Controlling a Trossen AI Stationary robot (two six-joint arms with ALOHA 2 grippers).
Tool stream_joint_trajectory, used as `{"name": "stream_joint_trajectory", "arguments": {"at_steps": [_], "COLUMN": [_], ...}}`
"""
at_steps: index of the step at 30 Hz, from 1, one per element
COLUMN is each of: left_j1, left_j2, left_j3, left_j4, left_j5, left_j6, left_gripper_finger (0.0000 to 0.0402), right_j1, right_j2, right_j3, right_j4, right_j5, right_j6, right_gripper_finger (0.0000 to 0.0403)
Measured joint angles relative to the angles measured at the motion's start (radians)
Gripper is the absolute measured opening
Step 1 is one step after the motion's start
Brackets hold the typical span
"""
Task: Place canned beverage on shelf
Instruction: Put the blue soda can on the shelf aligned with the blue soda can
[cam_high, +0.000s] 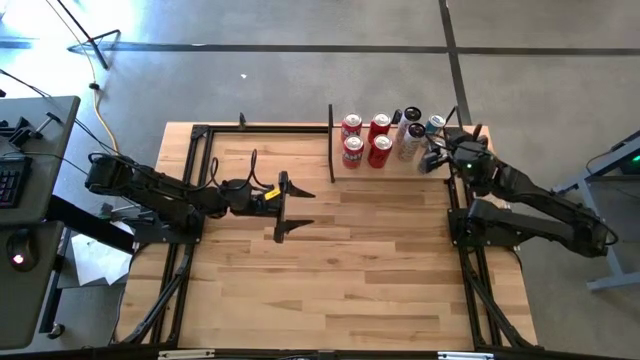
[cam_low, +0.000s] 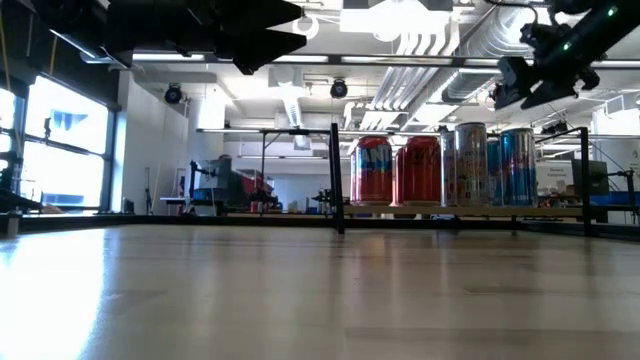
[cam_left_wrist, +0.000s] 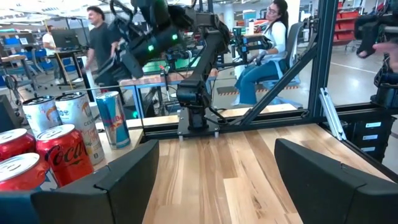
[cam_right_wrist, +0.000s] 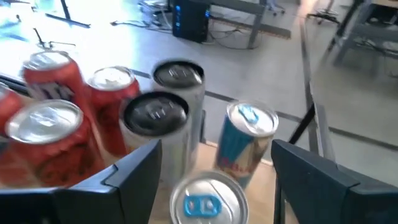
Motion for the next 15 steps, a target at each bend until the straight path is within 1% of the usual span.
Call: {"name": "stream_joint_trajectory", "arguments": {"at_steps": [3, 6, 9, 14, 15], "left_j1": [0.000, 0.000, 0.000, 0.000, 0.000], "left_j2": [0.000, 0.000, 0.000, 0.000, 0.000], "left_j3": [0.000, 0.000, 0.000, 0.000, 0.000], "left_j4": [0.000, 0.000, 0.000, 0.000, 0.000], "left_j5": [0.000, 0.000, 0.000, 0.000, 0.000], "left_j6": [0.000, 0.000, 0.000, -0.001, -0.001], "left_gripper_finger": [0.0310, 0.0310, 0.0310, 0.0310, 0.0310], "right_j1": [0.001, 0.001, 0.001, 0.001, 0.001], "right_j2": [0.000, 0.004, 0.020, 0.086, 0.104], "right_j3": [0.064, 0.106, 0.116, 0.113, 0.113], "right_j4": [-0.042, -0.104, -0.174, -0.254, -0.259], "right_j5": [-0.039, -0.096, -0.165, -0.287, -0.298], "right_j6": [0.004, 0.038, 0.075, 0.119, 0.119], "right_gripper_finger": [0.0282, 0.0252, 0.0187, 0.0037, 0.0019]}}
